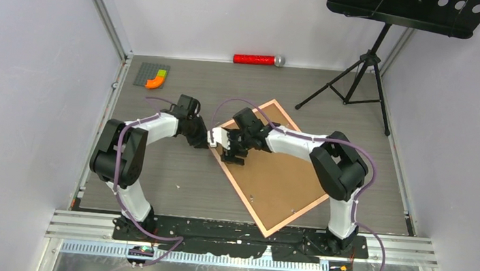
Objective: Take the photo out of the frame
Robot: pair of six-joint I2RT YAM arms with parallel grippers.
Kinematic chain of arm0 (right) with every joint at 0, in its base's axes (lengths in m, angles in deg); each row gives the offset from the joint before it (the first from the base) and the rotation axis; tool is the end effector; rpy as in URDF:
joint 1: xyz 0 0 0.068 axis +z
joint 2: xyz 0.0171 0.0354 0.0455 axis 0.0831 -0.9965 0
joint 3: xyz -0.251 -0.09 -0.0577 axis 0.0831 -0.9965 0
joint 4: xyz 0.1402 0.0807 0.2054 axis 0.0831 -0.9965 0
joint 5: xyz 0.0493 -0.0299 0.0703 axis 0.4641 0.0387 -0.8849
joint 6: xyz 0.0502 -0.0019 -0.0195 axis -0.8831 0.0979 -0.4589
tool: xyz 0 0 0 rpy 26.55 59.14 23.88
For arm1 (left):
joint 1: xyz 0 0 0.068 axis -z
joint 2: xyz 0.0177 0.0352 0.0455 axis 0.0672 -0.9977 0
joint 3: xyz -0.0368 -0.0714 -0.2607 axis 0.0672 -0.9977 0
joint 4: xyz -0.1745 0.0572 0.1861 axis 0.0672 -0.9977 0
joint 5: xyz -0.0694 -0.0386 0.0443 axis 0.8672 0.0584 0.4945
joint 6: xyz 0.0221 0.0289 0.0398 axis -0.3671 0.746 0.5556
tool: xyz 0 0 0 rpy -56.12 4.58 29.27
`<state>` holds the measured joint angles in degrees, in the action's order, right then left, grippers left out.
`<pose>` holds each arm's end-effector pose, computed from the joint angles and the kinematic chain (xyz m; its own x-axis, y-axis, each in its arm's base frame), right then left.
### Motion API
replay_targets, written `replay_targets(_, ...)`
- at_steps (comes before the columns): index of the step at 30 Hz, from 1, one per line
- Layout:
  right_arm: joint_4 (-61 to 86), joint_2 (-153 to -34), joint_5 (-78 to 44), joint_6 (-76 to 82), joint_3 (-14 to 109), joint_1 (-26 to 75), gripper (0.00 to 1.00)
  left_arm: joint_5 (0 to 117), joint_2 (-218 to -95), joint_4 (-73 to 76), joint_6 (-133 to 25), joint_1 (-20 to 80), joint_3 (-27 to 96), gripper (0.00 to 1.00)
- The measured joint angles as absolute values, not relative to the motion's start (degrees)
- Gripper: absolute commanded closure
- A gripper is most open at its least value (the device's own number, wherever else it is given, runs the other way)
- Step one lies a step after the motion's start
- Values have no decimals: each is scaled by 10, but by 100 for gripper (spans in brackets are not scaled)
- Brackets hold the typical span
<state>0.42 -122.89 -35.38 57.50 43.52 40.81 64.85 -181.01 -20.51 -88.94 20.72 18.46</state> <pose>0.2739 0.3012 0.1725 0.2492 -0.6990 -0.6703 -0.9645 -0.1163 -0.2373 0.3160 -0.1050 0.1500 -0.8683 -0.4755 -0.1410 -0.3598 0.7996 -0.4807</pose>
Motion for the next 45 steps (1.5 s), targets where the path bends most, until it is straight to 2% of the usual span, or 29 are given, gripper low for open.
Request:
replay_targets(3, -31, -1249, -355, 601, 461, 408, 38, 652, -1810, -205, -877, 207, 185, 87)
replay_targets(9, -69, -1288, -354, 632, 525, 414, 34, 658, -1814, -211, -858, 207, 191, 87)
replay_targets(16, -113, -1308, -349, 656, 563, 436, 45, 668, -1817, -214, -837, 207, 196, 87)
replay_targets(23, -154, -1324, -345, 631, 593, 443, 64, 671, -1818, -211, -836, 207, 195, 88)
replay_targets(30, -153, -1338, -333, 502, 608, 443, 93, 673, -1811, -196, -840, 205, 183, 88)
replay_targets(38, -145, -1347, -302, 344, 620, 430, 95, 671, -1806, -186, -850, 205, 174, 90)
replay_targets(45, -79, -1319, -220, 154, 567, 437, 92, 668, -1803, -183, -858, 205, 169, 91)
